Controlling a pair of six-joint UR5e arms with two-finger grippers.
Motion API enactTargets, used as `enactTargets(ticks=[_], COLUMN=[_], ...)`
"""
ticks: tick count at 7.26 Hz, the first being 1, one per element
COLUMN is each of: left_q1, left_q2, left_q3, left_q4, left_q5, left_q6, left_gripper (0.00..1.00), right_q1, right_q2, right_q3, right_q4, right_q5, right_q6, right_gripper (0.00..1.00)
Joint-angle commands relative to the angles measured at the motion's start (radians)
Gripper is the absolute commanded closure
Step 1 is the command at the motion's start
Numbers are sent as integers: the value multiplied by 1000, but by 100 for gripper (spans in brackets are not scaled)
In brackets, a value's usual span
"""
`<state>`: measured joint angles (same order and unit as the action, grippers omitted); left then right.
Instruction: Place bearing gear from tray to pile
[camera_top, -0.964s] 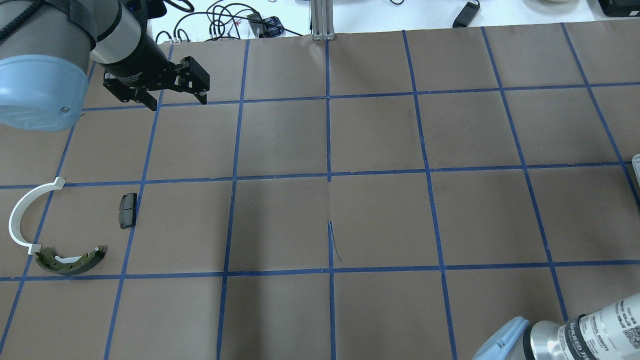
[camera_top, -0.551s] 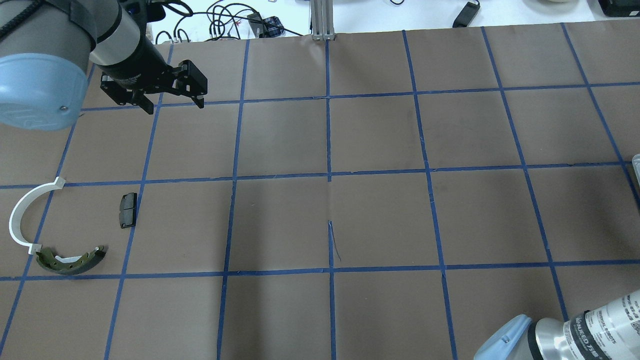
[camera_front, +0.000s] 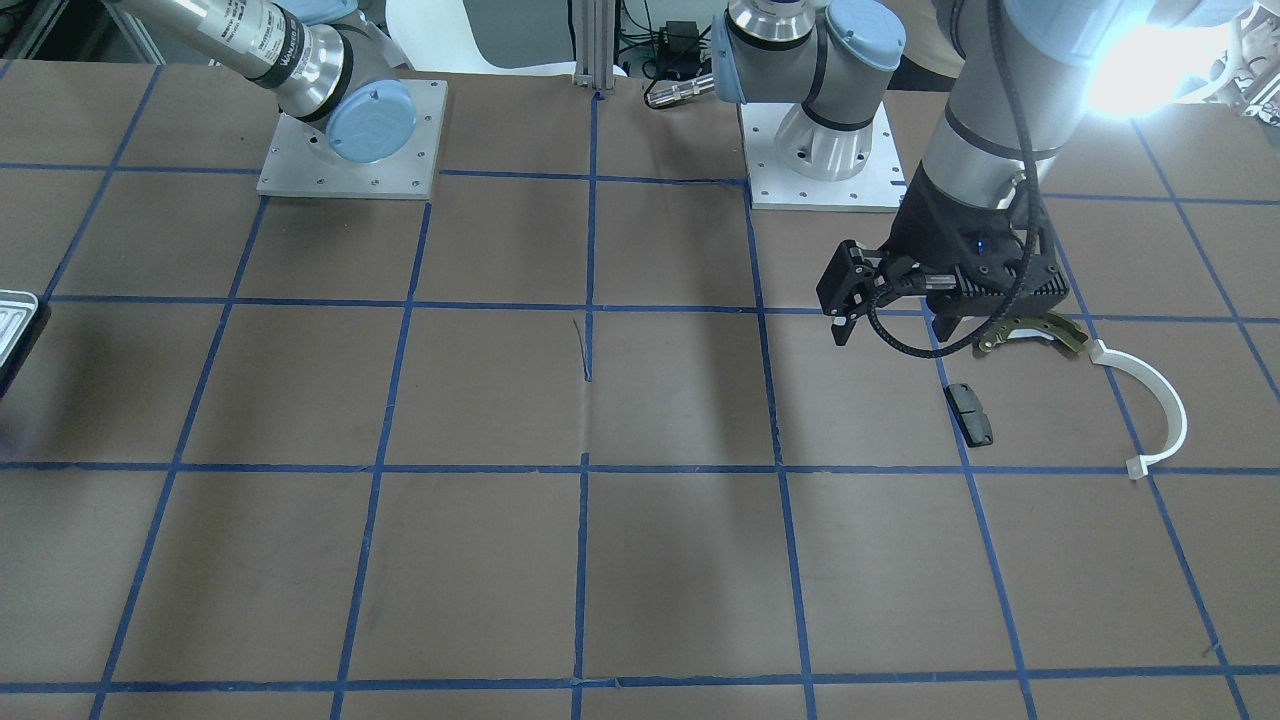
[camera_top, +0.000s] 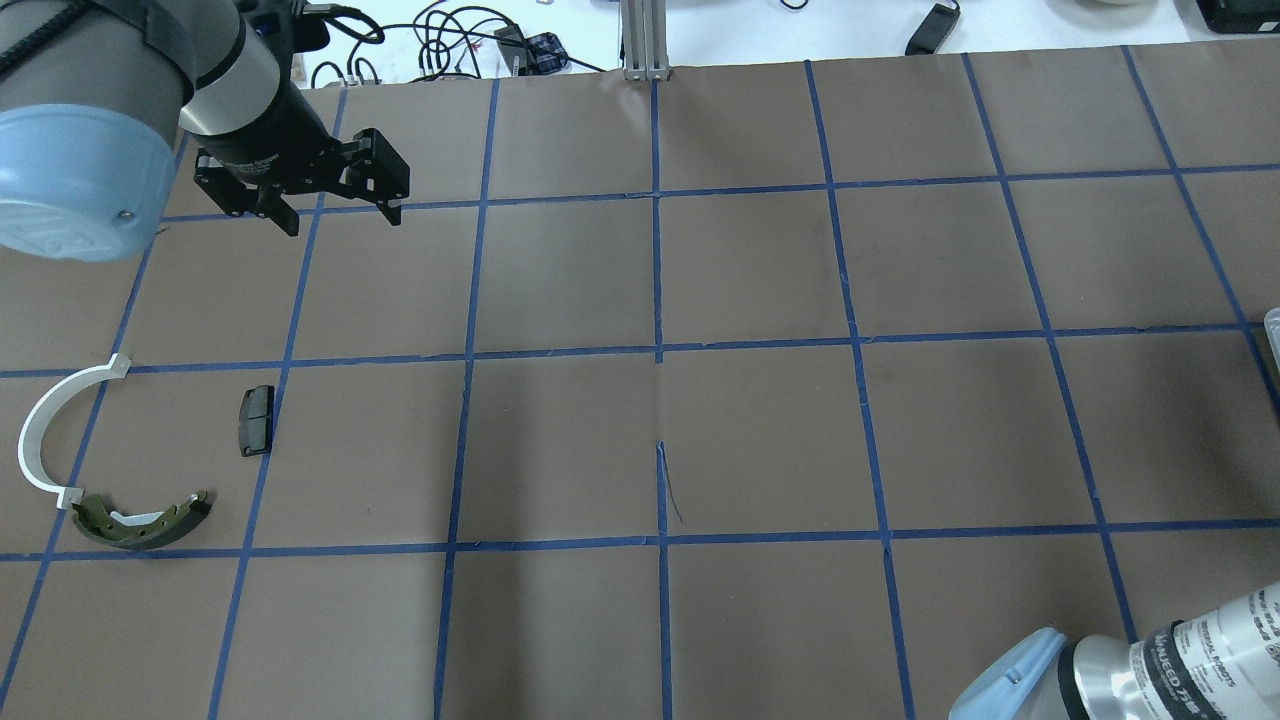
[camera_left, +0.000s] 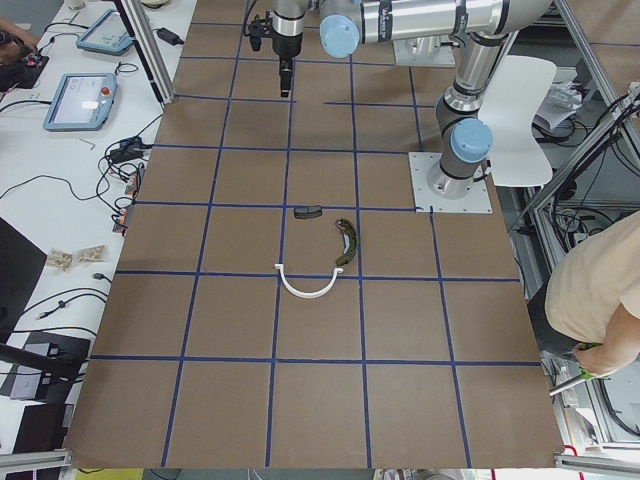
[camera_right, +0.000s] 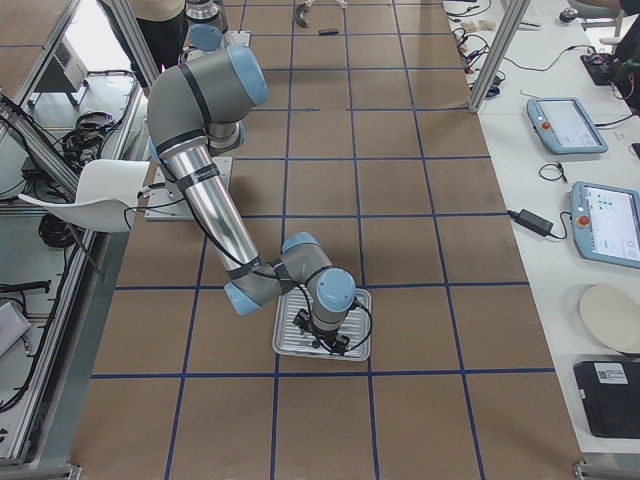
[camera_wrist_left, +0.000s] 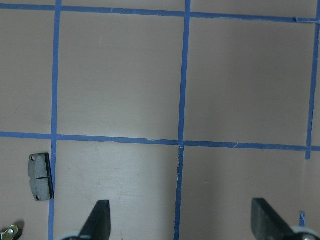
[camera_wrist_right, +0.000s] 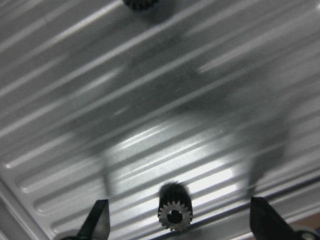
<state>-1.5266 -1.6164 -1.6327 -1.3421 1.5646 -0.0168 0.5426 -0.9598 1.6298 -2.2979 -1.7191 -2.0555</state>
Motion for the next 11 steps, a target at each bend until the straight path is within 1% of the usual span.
enactTargets(ticks=[1,2,4,5,6,8,9,10,11], left_q1=[0,0,0,0,0,0,0,0,0], left_q2=[-16,-22,-20,-22,-10,-13,-16,-5,-5], left_q3=[2,2,4,2,4,2,-5,2,4], left_q4=[10,11,9,9,6,4,7,6,11], left_q5=[-3,-3,-3,-3,2,0,3,-3,-3], left_q6=[0,1,2,3,3,8,9,9,14], left_gripper=[0,0,0,0,0,0,0,0,0], right_q1=[-1,-1,-1,0,14,74,115,208,315], right_q2=[0,0,-8,-39,-145,-331,-434,-532,-628], right_q3=[1,1,-1,-2,1,7,24,62,97], right_q4=[-3,-2,9,23,100,364,461,535,596], right_q5=[-2,-7,-8,-7,4,117,157,154,154], right_q6=[-8,-8,-5,3,41,322,471,583,771], right_gripper=[87,100,100,100,100,100,100,100,100])
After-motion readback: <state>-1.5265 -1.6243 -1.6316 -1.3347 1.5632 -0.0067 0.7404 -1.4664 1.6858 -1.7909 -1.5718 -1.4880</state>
